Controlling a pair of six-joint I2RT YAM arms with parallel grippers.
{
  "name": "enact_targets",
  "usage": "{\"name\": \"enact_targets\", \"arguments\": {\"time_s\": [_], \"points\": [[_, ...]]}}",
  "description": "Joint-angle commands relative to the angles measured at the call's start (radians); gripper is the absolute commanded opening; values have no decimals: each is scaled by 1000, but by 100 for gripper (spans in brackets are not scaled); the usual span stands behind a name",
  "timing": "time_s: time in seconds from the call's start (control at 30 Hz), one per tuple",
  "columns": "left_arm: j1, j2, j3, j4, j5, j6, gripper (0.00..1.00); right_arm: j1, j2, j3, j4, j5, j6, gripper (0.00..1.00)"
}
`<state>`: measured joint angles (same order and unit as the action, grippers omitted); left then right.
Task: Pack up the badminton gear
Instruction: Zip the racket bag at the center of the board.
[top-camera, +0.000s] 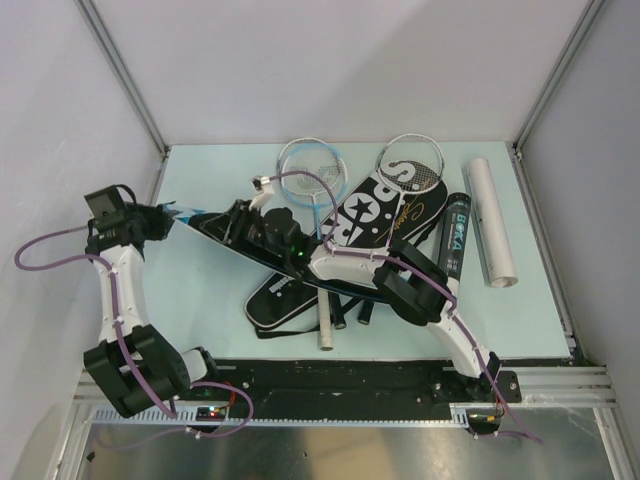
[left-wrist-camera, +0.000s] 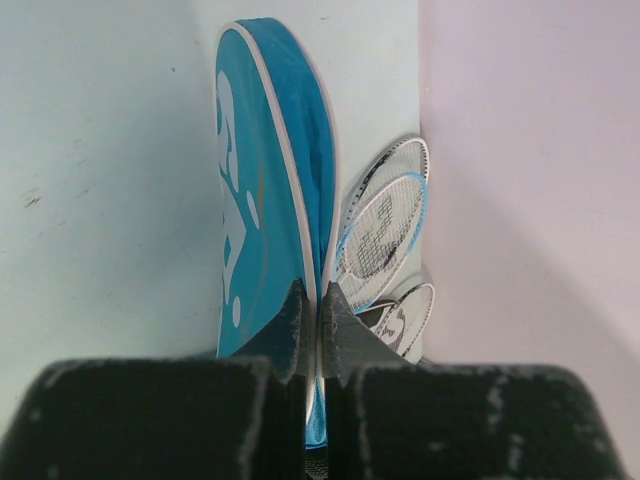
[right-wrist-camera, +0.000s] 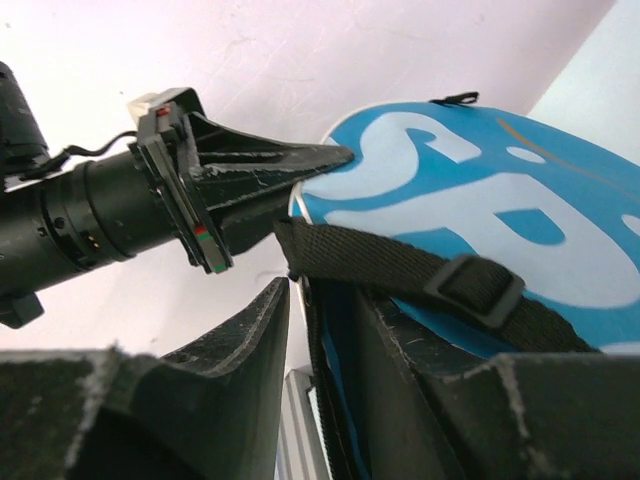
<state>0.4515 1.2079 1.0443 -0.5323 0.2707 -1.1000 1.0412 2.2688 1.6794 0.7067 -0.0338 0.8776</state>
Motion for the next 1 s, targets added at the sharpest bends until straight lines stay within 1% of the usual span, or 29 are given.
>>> {"name": "enact_targets", "arguments": {"time_s": [0.0, 0.17, 0.4, 0.47, 0.53, 0.57, 0.63, 0.77, 0.97], "points": [[3, -57, 16, 40, 78, -25, 0, -12, 27, 89, 2, -31, -22, 37], [2, -60, 7, 41, 76, -25, 0, -10, 46, 119, -14, -36, -24, 37], [2, -56, 4, 42, 81, -27, 0, -8, 53, 127, -23, -45, -34, 32], [3, -57, 4, 43, 79, -29, 0, -8, 53, 126, -22, -46, -35, 27], [2, -58, 6, 43, 75, -28, 0, -7, 48, 117, -14, -47, -36, 16], [2, -59, 8, 44, 73, -28, 0, -9, 45, 107, -8, -47, -36, 8], [2, -57, 14, 43, 67, -22, 0, -11, 28, 79, 9, -42, -35, 2], [2, -57, 28, 43, 36, 8, 0, -23, -4, 23, 59, -67, -53, 0], [4, -46, 40, 43, 40, 17, 0, -47, -49, -35, 77, -127, -84, 0]]}}
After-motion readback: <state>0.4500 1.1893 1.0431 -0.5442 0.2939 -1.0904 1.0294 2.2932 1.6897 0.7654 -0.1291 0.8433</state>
